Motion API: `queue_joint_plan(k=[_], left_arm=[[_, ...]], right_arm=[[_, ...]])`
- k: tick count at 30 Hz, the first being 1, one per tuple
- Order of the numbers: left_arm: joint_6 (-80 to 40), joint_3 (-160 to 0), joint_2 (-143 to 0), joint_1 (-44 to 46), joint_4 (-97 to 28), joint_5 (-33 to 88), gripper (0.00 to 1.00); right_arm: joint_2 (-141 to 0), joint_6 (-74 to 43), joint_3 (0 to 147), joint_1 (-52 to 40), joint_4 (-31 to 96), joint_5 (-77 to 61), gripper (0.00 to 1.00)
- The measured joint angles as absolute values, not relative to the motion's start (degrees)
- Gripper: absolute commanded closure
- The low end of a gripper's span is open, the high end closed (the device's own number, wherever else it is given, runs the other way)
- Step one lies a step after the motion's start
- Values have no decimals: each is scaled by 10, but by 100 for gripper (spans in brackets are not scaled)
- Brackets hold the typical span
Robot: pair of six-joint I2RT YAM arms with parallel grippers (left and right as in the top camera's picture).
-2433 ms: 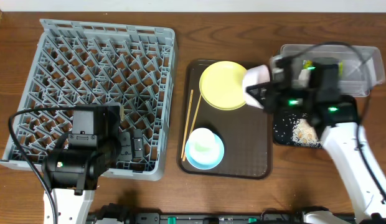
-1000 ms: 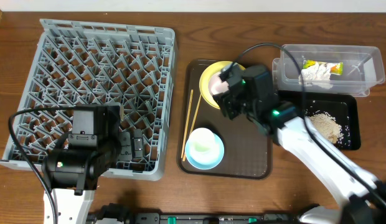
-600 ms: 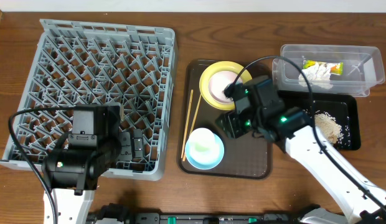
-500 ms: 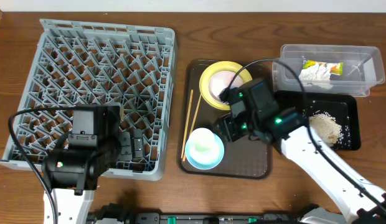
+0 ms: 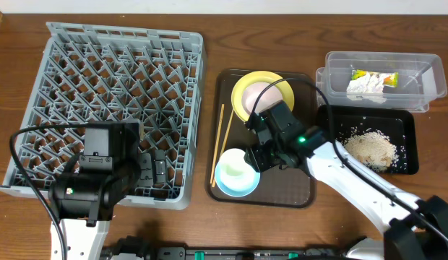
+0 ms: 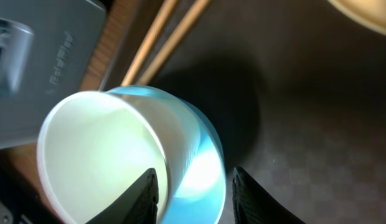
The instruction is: Sort waste into correct bins and load items into the dishwasher
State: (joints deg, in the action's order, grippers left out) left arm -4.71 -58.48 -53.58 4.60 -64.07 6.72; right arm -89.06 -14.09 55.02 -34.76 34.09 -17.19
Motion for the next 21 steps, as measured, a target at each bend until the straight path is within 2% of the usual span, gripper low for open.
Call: queue_joint_plan(k=[2, 9, 21], left_arm=[[-47, -585, -536, 46, -641, 67, 4], [-47, -585, -536, 46, -641, 67, 4], [-47, -585, -536, 46, -640, 70, 3]], right_arm=[[-897, -144, 549, -350, 341, -170, 69], [-911, -156, 549, -367, 341, -167, 97], [-895, -162, 557, -348, 371, -168, 99]])
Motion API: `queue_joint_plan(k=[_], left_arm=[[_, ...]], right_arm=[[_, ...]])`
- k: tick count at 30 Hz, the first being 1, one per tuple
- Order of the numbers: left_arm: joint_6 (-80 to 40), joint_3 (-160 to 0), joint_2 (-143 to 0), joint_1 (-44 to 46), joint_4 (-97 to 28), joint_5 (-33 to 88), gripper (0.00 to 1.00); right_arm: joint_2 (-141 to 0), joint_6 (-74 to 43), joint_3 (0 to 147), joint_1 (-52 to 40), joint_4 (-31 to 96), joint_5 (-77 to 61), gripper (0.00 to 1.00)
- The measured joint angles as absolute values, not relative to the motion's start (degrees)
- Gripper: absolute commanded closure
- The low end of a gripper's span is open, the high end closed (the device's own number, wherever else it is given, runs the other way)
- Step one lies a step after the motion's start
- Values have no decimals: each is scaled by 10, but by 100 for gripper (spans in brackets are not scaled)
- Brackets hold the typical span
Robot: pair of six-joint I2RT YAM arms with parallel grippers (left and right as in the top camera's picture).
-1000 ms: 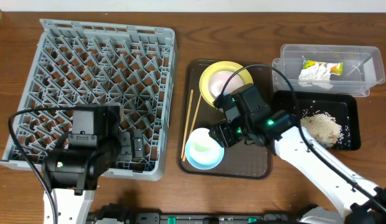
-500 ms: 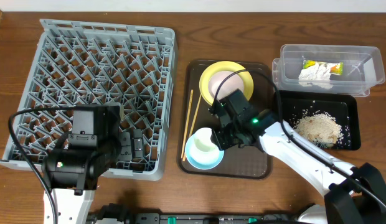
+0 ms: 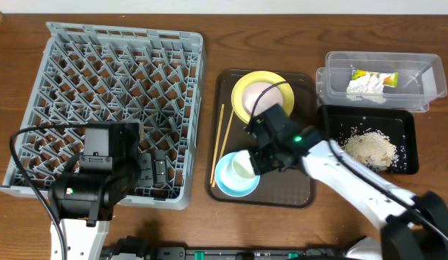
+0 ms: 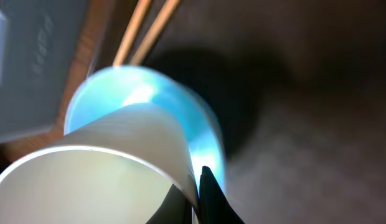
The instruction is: Sort waste into correct bins and load items into the dishwasher
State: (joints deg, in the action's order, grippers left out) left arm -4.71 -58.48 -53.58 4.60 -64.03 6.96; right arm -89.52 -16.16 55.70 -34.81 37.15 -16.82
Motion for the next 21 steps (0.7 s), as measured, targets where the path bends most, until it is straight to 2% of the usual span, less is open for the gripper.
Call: queue_joint_plan(k=[5, 10, 15, 21], left_arm=[[-47, -585, -538, 46, -612, 127, 3], [-48, -585, -570, 46, -554, 258, 3], [-49, -585, -630, 46, -482, 412, 3], [-65, -586, -707, 46, -361, 602, 3]], right_arm=[[-818, -161, 592, -271, 380, -168, 99], [-753, -161, 608, -189, 370, -200, 99], [-760, -161, 608, -135, 355, -299, 99], [-780, -159, 608, -118, 286, -465, 99]])
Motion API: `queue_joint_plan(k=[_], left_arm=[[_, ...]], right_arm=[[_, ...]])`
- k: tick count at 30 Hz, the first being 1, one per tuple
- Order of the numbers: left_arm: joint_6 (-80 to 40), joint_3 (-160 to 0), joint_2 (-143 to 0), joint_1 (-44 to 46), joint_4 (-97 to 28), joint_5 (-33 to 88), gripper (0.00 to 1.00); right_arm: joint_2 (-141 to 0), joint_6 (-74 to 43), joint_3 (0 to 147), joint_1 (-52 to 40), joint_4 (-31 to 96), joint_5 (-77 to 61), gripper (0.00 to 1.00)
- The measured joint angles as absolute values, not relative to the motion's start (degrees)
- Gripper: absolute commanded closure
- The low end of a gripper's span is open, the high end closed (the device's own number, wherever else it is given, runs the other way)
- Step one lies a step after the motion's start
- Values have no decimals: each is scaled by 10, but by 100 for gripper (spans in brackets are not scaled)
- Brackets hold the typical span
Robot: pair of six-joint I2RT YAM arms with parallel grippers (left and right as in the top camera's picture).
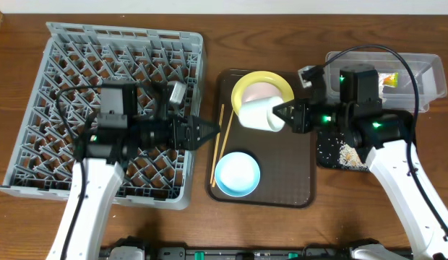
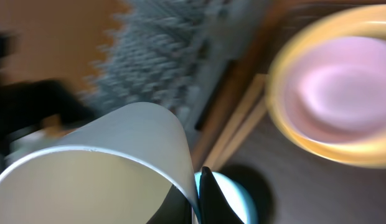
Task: Sort waste into correct bins and load items into the dishwasher
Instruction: 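Hand the white cup from the right gripper to the left gripper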
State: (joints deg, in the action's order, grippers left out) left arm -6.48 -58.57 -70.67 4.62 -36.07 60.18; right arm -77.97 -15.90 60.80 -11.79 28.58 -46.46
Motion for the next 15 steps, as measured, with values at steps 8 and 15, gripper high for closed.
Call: queue_joint_plan(k=[8, 15], left_arm=[[-123, -586, -780, 57, -255, 735, 3], [-182, -586, -792, 110, -152, 781, 5]], right_arm=[[-797, -160, 608, -118, 251, -601, 99], [-797, -162, 608, -118, 222, -661, 99]])
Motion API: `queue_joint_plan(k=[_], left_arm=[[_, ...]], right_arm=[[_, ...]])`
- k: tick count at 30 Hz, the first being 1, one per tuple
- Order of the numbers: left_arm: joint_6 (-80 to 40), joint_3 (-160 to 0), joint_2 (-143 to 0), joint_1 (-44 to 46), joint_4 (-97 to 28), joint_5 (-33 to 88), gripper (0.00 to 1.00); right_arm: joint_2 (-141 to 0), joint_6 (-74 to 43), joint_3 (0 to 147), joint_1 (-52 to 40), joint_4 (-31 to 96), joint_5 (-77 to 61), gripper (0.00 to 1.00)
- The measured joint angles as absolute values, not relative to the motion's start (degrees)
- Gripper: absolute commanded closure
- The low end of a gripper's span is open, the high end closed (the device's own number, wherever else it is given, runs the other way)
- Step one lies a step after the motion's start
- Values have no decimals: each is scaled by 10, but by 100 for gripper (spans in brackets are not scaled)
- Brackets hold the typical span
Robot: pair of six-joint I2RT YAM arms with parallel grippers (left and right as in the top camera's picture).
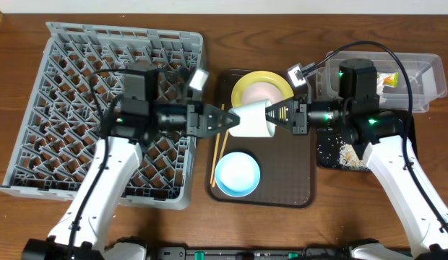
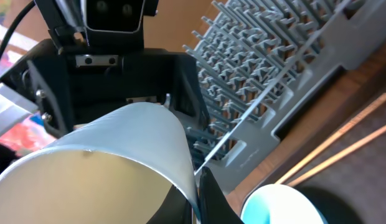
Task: Sort waste into correct bins and load items into the dishwasher
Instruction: 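Hand the white cup from the right gripper to the left gripper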
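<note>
A white paper cup hangs on its side above the brown tray. My right gripper is shut on the cup's rim, one finger inside and one outside. The right wrist view shows the cup's rim close up, pinched by a black finger. My left gripper points at the cup from the left, open, its tips at the cup's base. The grey dish rack lies at the left, and the blue bowl sits on the tray below the cup.
A yellow plate holding a pink bowl sits at the tray's far end. Chopsticks lie along its left edge. A clear bin with waste stands at the back right. A black tray with rice lies in front of it.
My left gripper has moved right, from over the rack's right edge to the cup's base. The cup, still held by my right gripper, has shifted slightly left toward it.
First my right gripper stood open astride the rim of the cup, which stood in the blue bowl, while the left arm rested at the rack's near corner. Then it was shut on the rim. Then it held the cup sideways over the tray. Now the left gripper meets the cup.
</note>
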State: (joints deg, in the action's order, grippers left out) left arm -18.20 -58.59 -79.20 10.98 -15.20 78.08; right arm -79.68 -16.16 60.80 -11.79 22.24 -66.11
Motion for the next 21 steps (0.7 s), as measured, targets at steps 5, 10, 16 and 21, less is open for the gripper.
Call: queue_joint_plan(k=[5, 10, 16, 21], left_arm=[[-230, -586, -792, 154, -91, 790, 10], [-275, -586, -792, 185, -48, 791, 22], [-300, -586, -792, 188, -35, 797, 24], [-303, -586, -792, 188, -34, 801, 29]], right_arm=[[-797, -162, 608, -118, 217, -675, 99], [-797, -164, 608, -118, 212, -691, 99], [-797, -166, 608, -115, 206, -705, 99], [-797, -170, 608, -115, 205, -708, 99]])
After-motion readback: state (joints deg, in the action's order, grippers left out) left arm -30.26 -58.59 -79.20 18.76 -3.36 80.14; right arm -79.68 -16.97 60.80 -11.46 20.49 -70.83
